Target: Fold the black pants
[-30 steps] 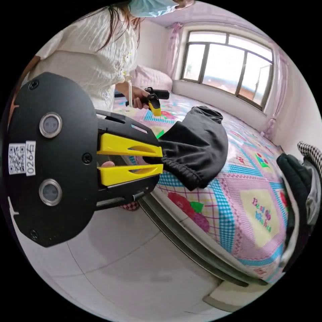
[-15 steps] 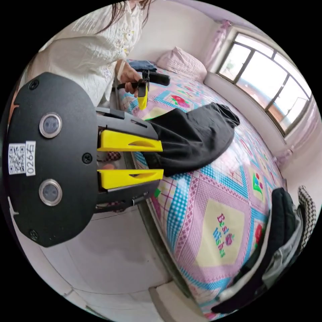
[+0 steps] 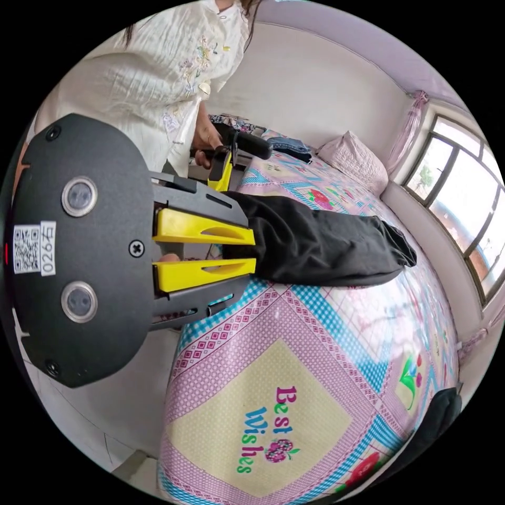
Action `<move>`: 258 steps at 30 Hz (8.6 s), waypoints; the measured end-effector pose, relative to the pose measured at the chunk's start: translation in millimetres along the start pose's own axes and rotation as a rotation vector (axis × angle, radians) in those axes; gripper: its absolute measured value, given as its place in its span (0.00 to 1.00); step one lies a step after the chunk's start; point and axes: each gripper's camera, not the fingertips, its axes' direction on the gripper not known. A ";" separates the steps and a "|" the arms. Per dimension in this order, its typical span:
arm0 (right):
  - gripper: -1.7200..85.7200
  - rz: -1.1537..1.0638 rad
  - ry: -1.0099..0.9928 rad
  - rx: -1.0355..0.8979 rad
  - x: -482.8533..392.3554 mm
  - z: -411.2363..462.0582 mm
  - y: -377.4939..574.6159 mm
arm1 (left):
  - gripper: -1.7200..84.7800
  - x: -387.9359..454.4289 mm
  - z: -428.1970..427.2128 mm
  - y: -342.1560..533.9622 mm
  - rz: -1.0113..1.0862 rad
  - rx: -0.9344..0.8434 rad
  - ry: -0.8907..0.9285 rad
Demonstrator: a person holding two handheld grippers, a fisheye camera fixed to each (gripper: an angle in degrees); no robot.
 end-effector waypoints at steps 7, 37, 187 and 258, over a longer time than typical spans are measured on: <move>0.13 0.020 -0.085 0.028 37.6 -22.6 21.9 | 0.17 3.9 -3.1 25.8 -0.028 0.094 -0.049; 0.01 0.221 -0.985 -0.013 101.0 -31.3 -20.8 | 0.20 -14.4 -53.2 107.7 -0.034 0.362 -0.031; 0.18 0.240 -0.443 0.055 69.1 53.0 80.9 | 0.12 -46.1 -108.6 138.7 0.185 0.057 0.221; 0.02 -0.525 0.132 -0.067 -189.0 374.9 -498.1 | 0.37 -84.5 -495.0 -530.1 0.363 0.334 -0.218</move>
